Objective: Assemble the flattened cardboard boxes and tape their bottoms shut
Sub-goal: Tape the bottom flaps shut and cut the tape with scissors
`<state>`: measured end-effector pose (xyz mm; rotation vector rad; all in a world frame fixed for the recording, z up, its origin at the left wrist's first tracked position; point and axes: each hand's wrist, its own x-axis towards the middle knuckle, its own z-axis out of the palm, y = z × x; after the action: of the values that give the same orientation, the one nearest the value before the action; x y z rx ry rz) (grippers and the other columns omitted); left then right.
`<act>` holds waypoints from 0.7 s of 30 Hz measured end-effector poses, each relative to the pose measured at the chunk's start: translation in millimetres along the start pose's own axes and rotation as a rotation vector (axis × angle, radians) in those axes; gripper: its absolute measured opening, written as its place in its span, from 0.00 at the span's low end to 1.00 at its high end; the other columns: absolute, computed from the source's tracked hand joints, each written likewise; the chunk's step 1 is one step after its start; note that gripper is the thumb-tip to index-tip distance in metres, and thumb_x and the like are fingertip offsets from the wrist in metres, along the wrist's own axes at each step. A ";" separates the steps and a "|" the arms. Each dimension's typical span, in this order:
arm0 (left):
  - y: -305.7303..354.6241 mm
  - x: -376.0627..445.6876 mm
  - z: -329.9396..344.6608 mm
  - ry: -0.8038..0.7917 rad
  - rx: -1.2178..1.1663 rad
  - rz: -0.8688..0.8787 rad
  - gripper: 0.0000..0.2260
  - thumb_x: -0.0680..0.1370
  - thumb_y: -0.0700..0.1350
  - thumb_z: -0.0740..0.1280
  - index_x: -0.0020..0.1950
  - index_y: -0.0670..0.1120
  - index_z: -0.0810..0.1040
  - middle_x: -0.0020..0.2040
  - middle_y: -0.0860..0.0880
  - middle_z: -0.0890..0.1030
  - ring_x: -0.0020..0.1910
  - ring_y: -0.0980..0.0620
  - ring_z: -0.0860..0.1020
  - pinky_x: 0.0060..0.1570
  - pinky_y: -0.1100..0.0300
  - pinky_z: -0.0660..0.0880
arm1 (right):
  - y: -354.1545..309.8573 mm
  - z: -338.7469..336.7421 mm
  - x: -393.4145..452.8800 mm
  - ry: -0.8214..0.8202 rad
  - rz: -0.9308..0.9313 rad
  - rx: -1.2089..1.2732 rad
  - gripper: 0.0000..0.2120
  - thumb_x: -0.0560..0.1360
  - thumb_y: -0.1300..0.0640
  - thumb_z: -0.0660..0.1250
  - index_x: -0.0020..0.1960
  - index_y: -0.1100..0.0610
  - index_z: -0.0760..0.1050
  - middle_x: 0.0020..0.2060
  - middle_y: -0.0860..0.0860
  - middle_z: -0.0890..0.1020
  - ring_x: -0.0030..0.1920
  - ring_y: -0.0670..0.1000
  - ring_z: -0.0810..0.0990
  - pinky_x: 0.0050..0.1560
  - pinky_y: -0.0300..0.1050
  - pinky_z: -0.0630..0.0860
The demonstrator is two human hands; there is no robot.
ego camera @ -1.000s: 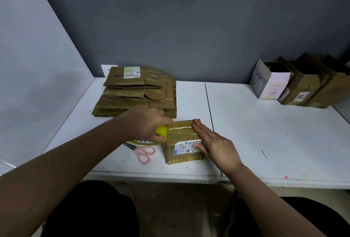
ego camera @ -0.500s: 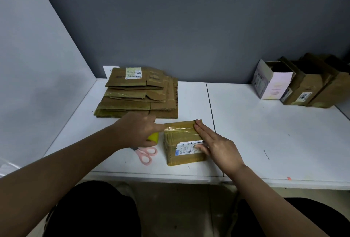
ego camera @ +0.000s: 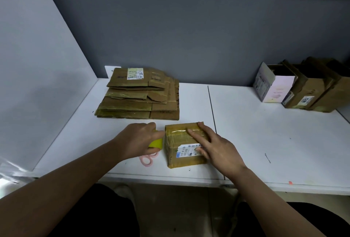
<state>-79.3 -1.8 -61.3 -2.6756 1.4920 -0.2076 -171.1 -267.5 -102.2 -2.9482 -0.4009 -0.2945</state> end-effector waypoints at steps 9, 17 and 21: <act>22.3 6.2 4.2 -0.094 -0.176 -0.211 0.25 0.77 0.62 0.61 0.71 0.54 0.63 0.61 0.51 0.72 0.54 0.54 0.74 0.47 0.65 0.70 | -49.0 5.3 10.5 0.035 0.077 -0.073 0.35 0.74 0.40 0.54 0.76 0.56 0.56 0.76 0.53 0.60 0.76 0.54 0.56 0.73 0.57 0.58; 44.4 15.1 12.9 0.033 -0.644 -0.368 0.25 0.73 0.57 0.70 0.67 0.54 0.69 0.62 0.53 0.76 0.57 0.52 0.75 0.52 0.59 0.73 | -13.4 -1.3 20.3 -0.056 -0.006 -0.092 0.35 0.77 0.31 0.42 0.77 0.49 0.58 0.76 0.47 0.61 0.77 0.54 0.54 0.75 0.57 0.55; 70.7 31.6 18.0 0.082 -0.936 -0.462 0.29 0.73 0.52 0.72 0.71 0.54 0.67 0.63 0.54 0.73 0.60 0.55 0.72 0.58 0.60 0.71 | 18.2 -16.7 25.0 -0.100 -0.001 -0.105 0.32 0.79 0.34 0.38 0.75 0.46 0.62 0.75 0.49 0.62 0.76 0.54 0.58 0.72 0.53 0.56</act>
<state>-119.7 -66.0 -85.5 -3.7538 1.1163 0.5000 -145.3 -281.5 -83.0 -3.0743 -0.4115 -0.1738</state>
